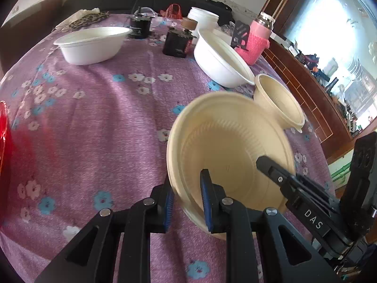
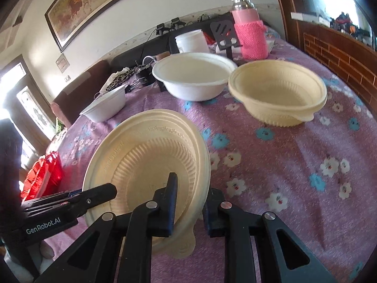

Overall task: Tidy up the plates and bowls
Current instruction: 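Move both grippers to the beige ribbed bowl and close on its rim, then carry the beige ribbed bowl with both grippers and lower it onto the red plate stack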

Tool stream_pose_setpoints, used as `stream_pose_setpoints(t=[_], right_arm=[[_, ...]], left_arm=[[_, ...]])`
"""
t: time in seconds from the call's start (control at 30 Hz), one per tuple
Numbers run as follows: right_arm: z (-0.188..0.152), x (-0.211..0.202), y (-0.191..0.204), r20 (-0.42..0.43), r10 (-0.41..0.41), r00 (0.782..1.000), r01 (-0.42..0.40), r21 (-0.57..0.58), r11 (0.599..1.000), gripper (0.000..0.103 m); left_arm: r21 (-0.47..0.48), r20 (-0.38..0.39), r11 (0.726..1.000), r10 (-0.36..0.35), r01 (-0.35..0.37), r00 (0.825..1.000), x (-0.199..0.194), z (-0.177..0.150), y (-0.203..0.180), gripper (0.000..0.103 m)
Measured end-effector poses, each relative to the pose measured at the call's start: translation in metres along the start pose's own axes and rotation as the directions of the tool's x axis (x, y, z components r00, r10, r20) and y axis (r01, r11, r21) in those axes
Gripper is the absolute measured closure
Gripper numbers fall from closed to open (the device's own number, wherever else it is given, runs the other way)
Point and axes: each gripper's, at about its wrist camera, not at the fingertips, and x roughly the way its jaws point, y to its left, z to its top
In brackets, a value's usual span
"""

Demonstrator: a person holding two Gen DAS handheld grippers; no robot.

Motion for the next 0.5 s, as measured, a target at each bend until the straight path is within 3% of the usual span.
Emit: stream_pose_setpoints(t=[0.5], right_arm=[[-0.009,-0.011,0.095,-0.004,0.029,1.0,-0.03,-0.14,0.99,0.083]], left_arm=[[-0.12,0.132,0.993,0.016,0.0,0.991,-0.071,-0.022,0.067,0.083]])
